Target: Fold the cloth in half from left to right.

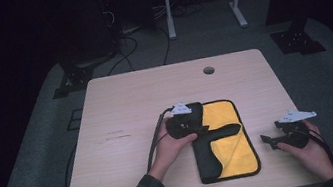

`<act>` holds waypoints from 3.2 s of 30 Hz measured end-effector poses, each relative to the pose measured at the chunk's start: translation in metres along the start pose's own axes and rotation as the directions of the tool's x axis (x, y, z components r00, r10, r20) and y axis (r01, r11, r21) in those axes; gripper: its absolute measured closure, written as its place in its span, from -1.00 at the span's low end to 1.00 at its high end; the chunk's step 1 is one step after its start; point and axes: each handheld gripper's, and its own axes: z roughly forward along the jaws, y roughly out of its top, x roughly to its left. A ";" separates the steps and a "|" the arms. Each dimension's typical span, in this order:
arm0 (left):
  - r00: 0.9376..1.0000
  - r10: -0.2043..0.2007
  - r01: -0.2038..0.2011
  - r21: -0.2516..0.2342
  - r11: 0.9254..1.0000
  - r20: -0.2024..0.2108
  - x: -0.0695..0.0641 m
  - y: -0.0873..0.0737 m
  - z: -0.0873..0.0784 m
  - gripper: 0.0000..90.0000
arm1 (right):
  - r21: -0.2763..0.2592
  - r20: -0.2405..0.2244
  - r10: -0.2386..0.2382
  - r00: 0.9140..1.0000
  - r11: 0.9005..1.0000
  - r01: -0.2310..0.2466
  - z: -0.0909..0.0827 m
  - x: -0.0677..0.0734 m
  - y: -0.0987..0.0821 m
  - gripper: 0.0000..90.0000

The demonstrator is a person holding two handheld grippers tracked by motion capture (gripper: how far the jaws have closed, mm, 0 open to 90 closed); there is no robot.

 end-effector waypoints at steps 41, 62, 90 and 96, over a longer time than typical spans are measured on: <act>0.998 0.008 0.002 0.142 0.990 -0.068 0.017 -0.060 -0.039 0.91 | 0.000 0.002 0.003 1.000 1.000 -0.003 0.000 0.000 0.000 -0.59; 0.985 -0.036 0.057 0.117 0.992 -0.167 0.026 -0.098 -0.100 0.03 | -0.014 -0.013 -0.033 0.999 0.999 0.033 -0.002 0.003 0.002 -0.29; 0.951 0.053 -0.008 0.147 0.989 -0.305 0.035 -0.131 -0.131 -0.88 | -0.119 -0.193 -0.152 0.970 0.984 0.130 0.022 0.045 0.073 -0.27; 0.951 0.052 -0.009 0.139 0.990 -0.305 0.037 -0.133 -0.130 -0.98 | -0.128 -0.250 -0.181 0.951 0.980 0.152 0.034 0.064 0.090 -0.24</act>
